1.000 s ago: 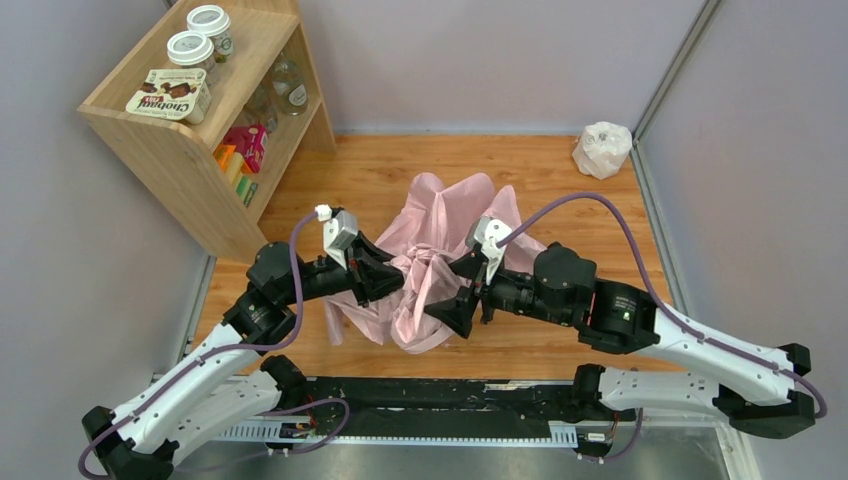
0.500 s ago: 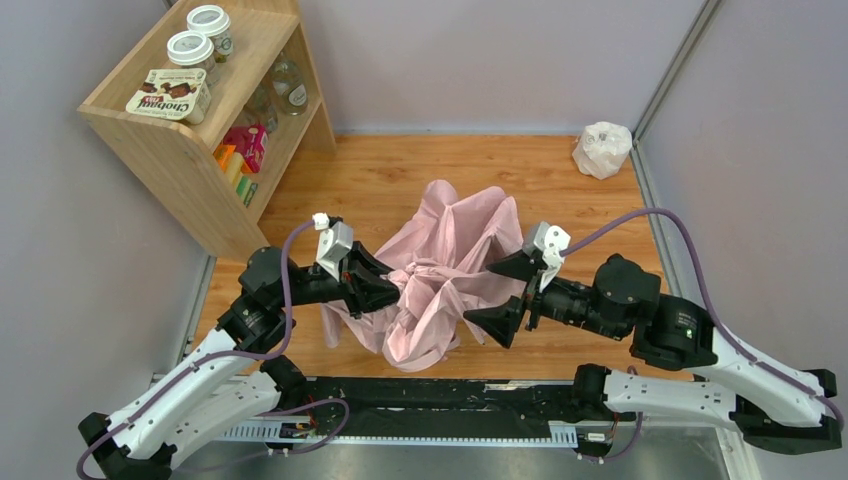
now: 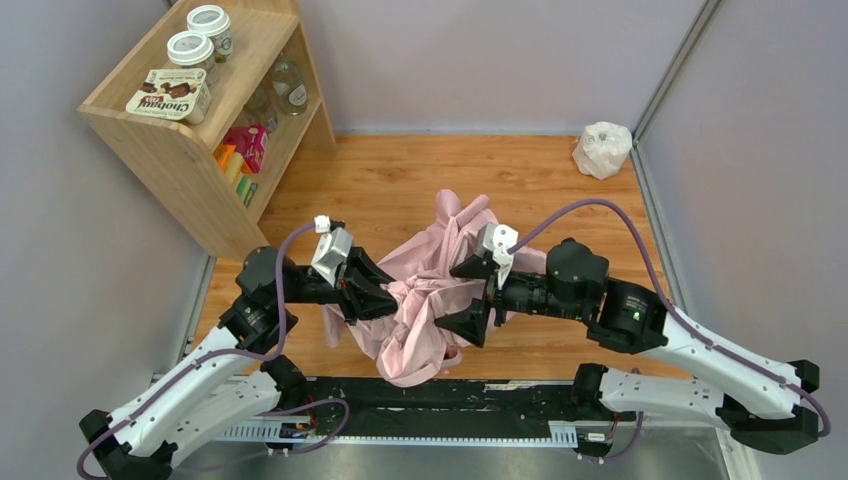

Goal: Put away the umbrella

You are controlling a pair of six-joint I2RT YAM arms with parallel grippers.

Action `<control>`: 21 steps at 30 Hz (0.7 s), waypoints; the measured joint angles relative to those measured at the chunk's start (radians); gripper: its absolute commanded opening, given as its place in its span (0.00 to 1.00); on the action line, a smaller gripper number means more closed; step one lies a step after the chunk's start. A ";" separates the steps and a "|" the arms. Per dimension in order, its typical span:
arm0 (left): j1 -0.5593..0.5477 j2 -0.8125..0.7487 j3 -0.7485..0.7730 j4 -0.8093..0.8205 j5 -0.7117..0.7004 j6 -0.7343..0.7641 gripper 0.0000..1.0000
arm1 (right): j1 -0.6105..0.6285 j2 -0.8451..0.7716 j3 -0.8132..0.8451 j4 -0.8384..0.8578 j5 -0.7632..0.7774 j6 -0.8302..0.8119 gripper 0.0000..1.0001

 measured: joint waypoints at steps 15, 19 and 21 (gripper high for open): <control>-0.004 0.021 0.003 0.114 0.033 -0.059 0.00 | -0.062 0.124 -0.005 0.180 -0.182 -0.003 1.00; -0.029 0.029 0.005 0.137 0.031 -0.061 0.00 | -0.079 0.154 -0.011 0.230 -0.270 0.005 1.00; -0.041 0.036 0.009 0.137 0.032 -0.061 0.00 | -0.082 0.178 -0.010 0.249 -0.304 0.012 1.00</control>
